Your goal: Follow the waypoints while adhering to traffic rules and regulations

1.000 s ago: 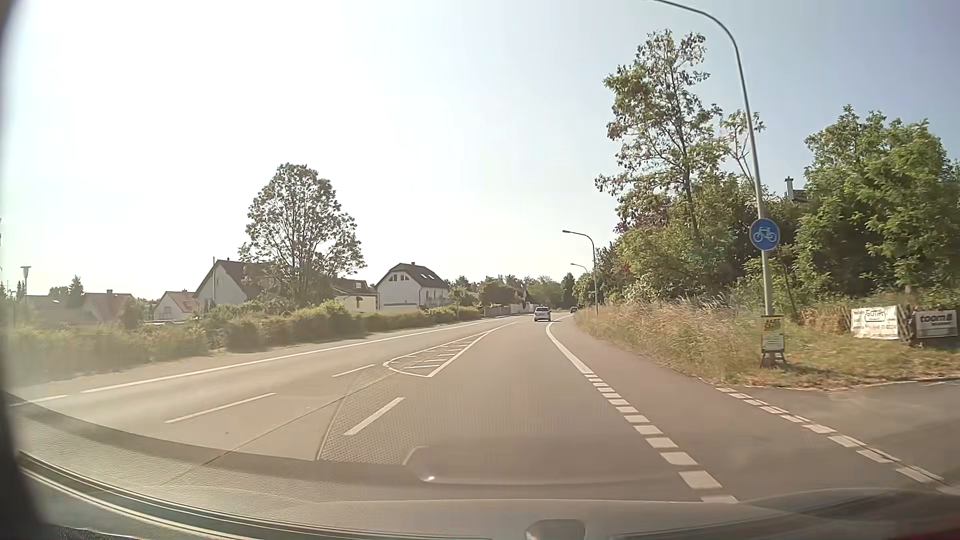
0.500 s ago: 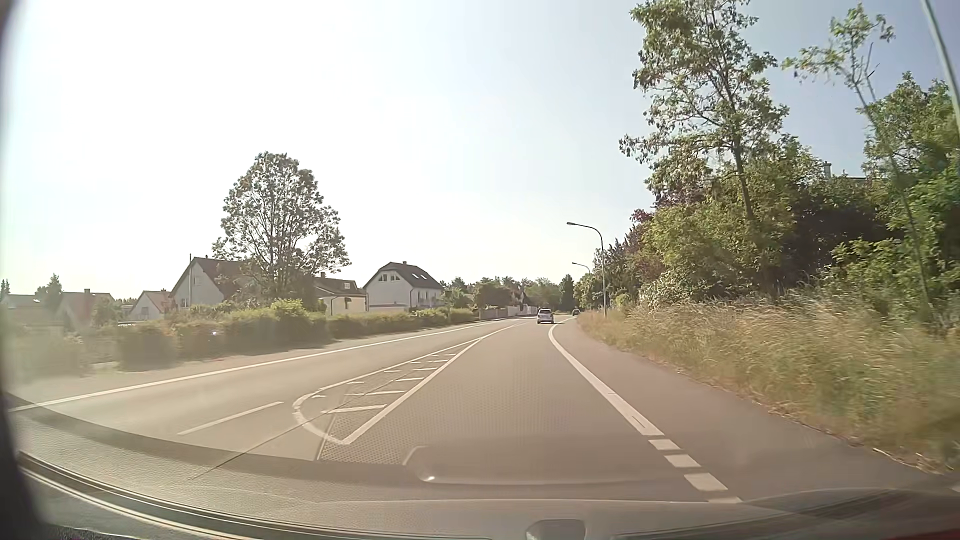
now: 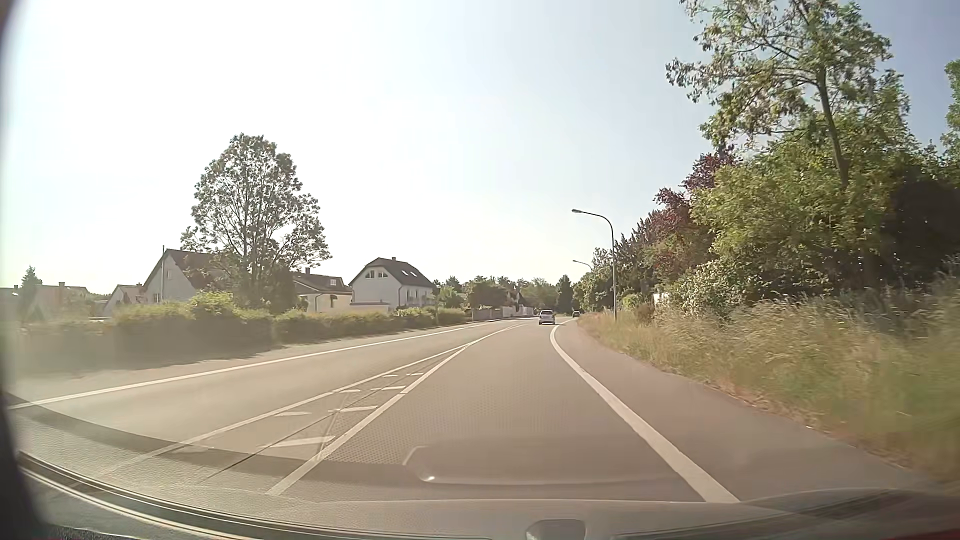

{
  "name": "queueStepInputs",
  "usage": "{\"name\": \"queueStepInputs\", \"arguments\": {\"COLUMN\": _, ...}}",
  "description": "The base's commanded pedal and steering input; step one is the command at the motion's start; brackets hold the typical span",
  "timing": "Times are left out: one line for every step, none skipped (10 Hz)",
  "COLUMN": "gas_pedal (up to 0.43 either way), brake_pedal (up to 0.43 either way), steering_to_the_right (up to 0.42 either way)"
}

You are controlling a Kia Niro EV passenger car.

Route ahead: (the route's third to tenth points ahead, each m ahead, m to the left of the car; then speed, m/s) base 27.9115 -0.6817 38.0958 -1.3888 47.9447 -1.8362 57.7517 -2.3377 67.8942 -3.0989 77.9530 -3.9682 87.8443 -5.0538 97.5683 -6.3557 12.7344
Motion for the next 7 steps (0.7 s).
{"name": "queueStepInputs", "arguments": {"gas_pedal": 0.059, "brake_pedal": 0.030, "steering_to_the_right": 0.005}}
{"name": "queueStepInputs", "arguments": {"gas_pedal": 0.059, "brake_pedal": 0.030, "steering_to_the_right": 0.005}}
{"name": "queueStepInputs", "arguments": {"gas_pedal": 0.059, "brake_pedal": 0.030, "steering_to_the_right": 0.005}}
{"name": "queueStepInputs", "arguments": {"gas_pedal": 0.059, "brake_pedal": 0.030, "steering_to_the_right": 0.005}}
{"name": "queueStepInputs", "arguments": {"gas_pedal": 0.059, "brake_pedal": 0.030, "steering_to_the_right": 0.006}}
{"name": "queueStepInputs", "arguments": {"gas_pedal": 0.059, "brake_pedal": 0.030, "steering_to_the_right": 0.005}}
{"name": "queueStepInputs", "arguments": {"gas_pedal": 0.059, "brake_pedal": 0.030, "steering_to_the_right": 0.005}}
